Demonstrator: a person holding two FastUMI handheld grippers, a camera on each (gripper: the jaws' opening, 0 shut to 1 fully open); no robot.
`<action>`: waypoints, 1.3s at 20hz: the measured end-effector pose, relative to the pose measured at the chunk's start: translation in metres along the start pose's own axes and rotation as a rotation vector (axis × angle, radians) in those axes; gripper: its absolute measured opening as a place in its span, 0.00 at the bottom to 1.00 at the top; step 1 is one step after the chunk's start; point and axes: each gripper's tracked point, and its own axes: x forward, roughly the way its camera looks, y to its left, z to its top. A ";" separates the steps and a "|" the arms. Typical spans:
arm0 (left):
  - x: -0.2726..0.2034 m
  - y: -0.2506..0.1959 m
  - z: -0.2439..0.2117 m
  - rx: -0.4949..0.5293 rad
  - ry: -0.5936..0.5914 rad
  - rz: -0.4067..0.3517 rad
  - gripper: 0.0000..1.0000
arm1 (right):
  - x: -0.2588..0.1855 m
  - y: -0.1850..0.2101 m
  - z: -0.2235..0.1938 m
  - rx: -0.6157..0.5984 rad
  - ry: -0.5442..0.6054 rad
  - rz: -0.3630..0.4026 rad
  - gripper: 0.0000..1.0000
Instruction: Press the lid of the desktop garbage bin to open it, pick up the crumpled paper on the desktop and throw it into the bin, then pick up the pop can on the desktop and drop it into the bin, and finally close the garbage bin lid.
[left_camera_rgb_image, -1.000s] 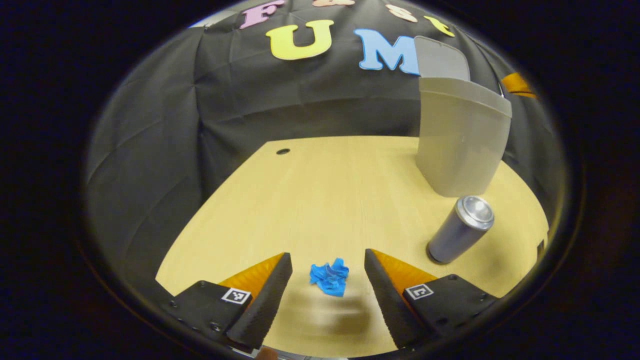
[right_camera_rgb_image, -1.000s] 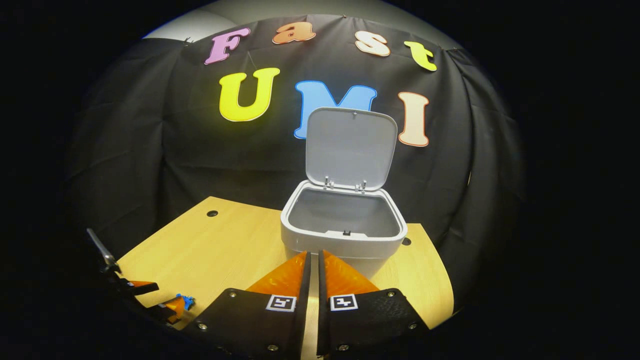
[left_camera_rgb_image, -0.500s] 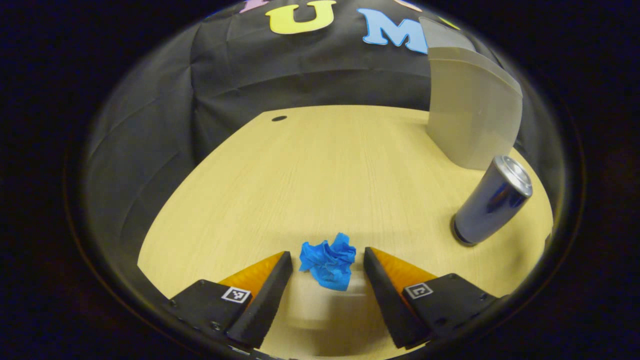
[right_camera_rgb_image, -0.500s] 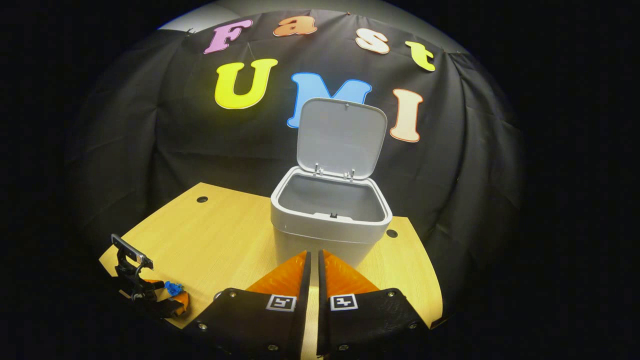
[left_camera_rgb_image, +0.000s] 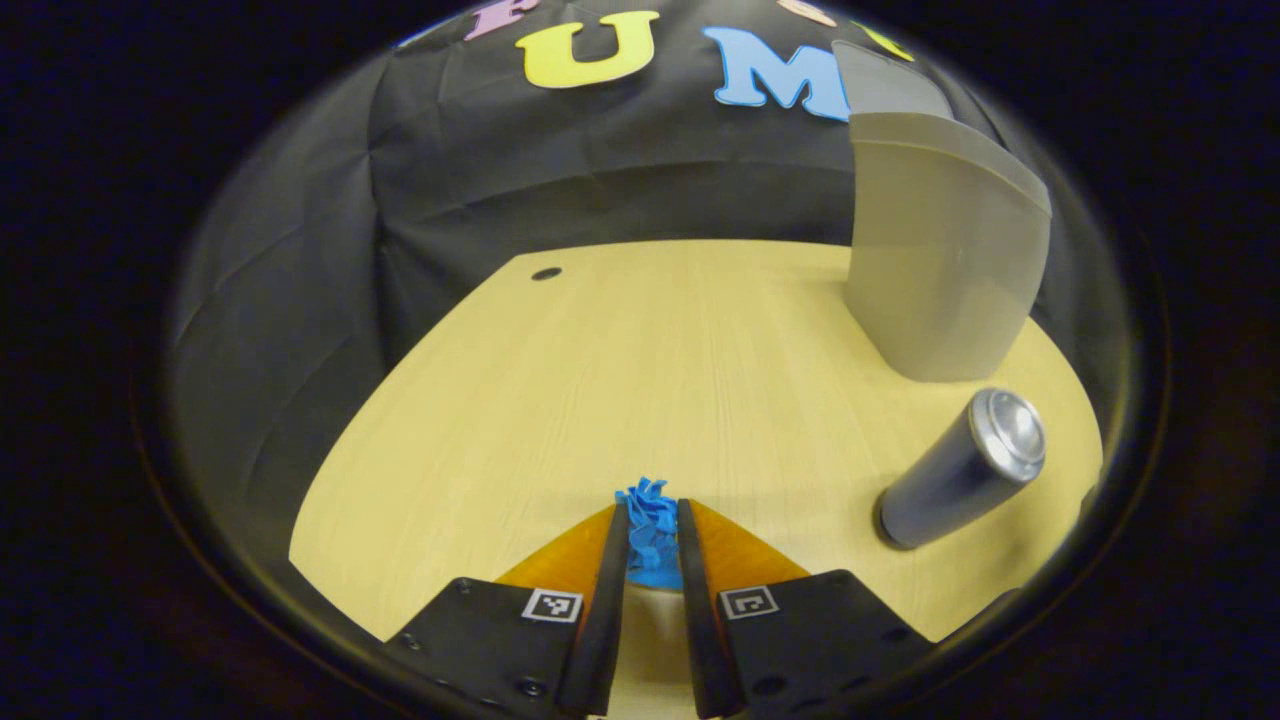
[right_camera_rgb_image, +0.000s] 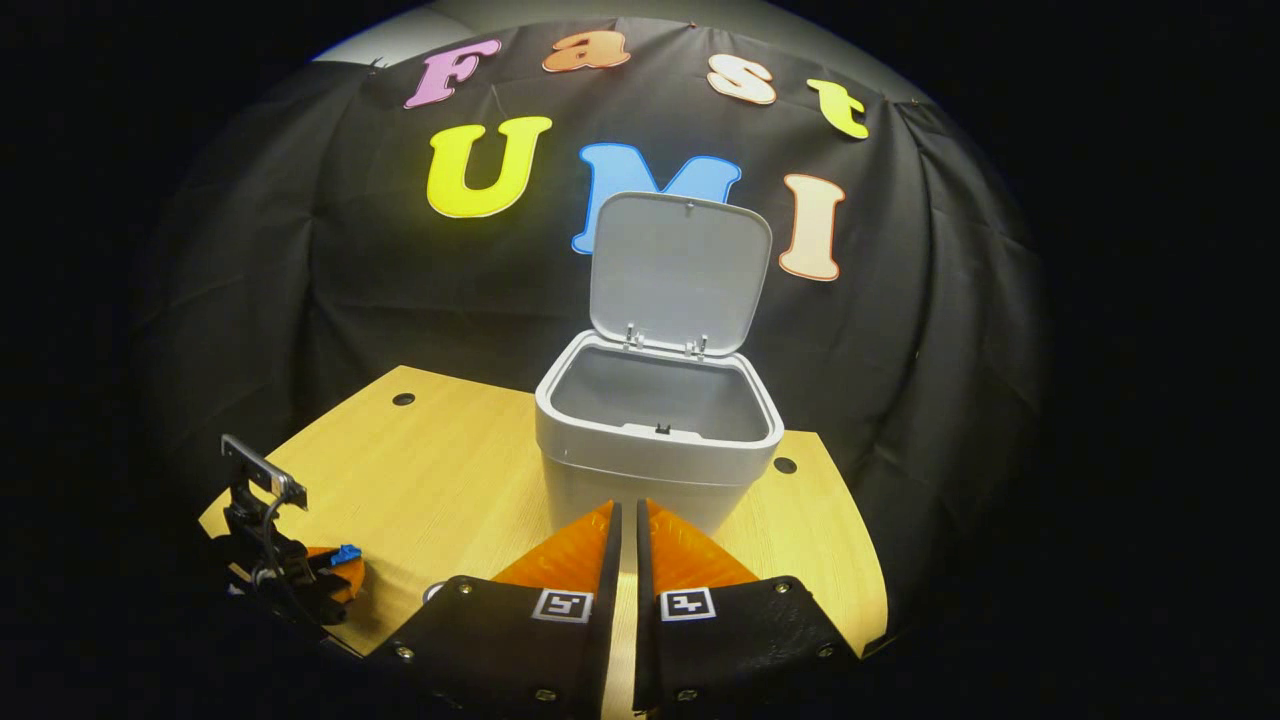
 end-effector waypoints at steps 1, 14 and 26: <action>0.000 -0.003 0.017 0.007 -0.026 -0.007 0.36 | 0.000 -0.003 -0.001 0.007 -0.001 -0.006 0.11; -0.027 -0.121 0.277 0.072 -0.437 -0.207 0.36 | -0.008 -0.059 -0.020 0.115 0.001 -0.131 0.11; -0.082 -0.281 0.367 0.171 -0.607 -0.424 0.76 | -0.027 -0.098 -0.046 0.213 0.019 -0.247 0.11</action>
